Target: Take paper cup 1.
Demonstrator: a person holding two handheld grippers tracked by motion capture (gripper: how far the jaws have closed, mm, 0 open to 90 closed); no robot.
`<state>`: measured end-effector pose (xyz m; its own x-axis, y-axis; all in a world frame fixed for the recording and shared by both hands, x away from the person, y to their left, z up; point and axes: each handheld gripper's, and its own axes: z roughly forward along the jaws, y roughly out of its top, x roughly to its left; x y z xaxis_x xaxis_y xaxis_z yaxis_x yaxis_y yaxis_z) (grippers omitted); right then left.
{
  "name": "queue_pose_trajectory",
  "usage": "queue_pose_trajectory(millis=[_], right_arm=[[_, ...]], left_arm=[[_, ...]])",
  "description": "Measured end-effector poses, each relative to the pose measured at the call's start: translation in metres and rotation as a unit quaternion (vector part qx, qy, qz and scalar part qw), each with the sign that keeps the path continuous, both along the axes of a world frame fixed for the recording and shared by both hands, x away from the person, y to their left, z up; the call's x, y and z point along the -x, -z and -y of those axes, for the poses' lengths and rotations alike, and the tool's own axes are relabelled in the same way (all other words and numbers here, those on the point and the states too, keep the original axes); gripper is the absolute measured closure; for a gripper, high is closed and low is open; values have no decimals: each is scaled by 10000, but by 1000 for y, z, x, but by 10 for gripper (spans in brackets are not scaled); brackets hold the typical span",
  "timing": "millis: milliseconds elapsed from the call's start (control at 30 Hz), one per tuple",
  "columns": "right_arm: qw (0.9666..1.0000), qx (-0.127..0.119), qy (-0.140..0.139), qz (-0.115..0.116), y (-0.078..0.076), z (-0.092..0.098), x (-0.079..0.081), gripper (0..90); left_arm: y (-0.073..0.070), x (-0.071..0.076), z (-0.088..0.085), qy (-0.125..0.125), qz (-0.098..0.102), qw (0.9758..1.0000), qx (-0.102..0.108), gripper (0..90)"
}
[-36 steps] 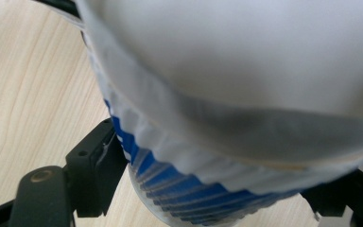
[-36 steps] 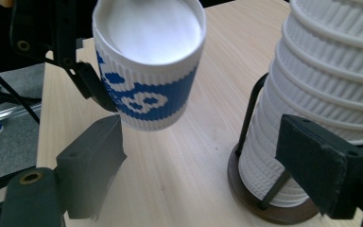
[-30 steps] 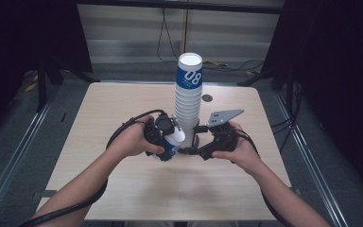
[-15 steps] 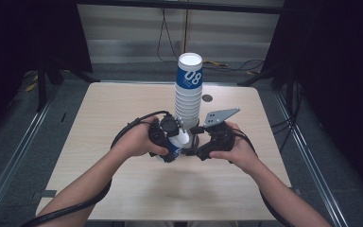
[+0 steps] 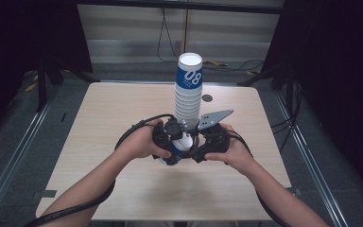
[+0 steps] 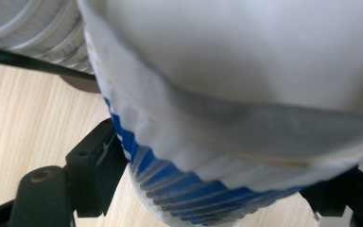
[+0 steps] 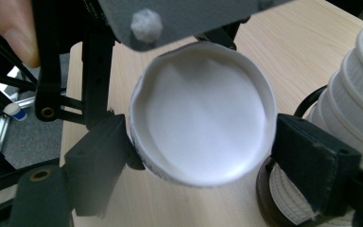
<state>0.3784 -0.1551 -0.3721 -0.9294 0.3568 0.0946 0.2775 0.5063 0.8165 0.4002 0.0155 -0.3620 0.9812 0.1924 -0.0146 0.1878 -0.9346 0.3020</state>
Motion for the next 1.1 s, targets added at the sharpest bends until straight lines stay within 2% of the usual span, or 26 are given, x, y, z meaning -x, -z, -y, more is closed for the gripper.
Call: queue_pose_trajectory(millis=[167,200,333,700,800,900,967,1100], right_arm=[[10000,-87,-14,-17,1,-1,0,261],[9999,-109,-18,-33,0,0,0,262],[9999,-60,24,-118,0,0,1,267],[9997,-54,64,-246,1,4,0,277],[9997,-60,54,-224,0,5,0,278],[9997,-61,55,-244,-1,5,1,277],[9997,-53,51,-230,-1,5,1,277],[9996,-91,39,-252,-1,7,1,278]], left_arm=[[1,0,1,190,206,9996,-41,203],[1,1,2,177,162,9997,-13,203],[1,1,2,256,212,9994,-13,203],[5,1,0,265,131,9994,195,191],[5,1,-1,193,111,9993,288,186],[4,0,-3,217,80,9993,292,181],[5,1,-4,136,49,9991,404,180],[5,1,-7,157,0,9987,491,179]])
